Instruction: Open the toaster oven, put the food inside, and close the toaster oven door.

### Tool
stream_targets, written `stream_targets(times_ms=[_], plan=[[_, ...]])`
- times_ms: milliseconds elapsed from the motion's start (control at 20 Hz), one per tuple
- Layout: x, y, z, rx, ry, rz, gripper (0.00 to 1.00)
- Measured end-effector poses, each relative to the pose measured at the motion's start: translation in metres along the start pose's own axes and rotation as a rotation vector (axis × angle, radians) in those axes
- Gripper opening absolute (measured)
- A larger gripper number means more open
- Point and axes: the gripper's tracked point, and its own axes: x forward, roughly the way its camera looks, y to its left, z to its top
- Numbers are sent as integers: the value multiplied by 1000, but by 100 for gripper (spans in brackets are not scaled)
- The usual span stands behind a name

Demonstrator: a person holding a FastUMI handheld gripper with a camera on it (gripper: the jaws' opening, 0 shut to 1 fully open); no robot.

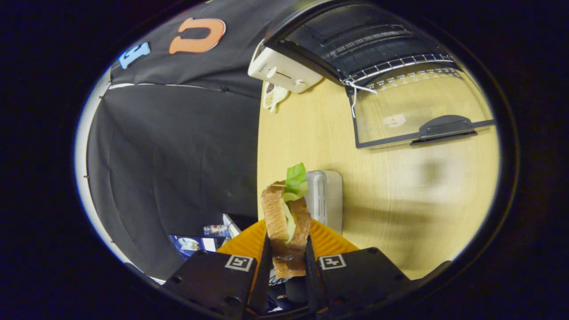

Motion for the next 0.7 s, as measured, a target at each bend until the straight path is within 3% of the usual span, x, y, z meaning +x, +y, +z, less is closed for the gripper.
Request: stream_targets(times_ms=[300, 550, 700], plan=[[-64, 42, 47, 6, -215, 145, 40], [-105, 2, 116, 86, -475, 87, 40], [-121, -24, 142, 225, -575, 137, 40]])
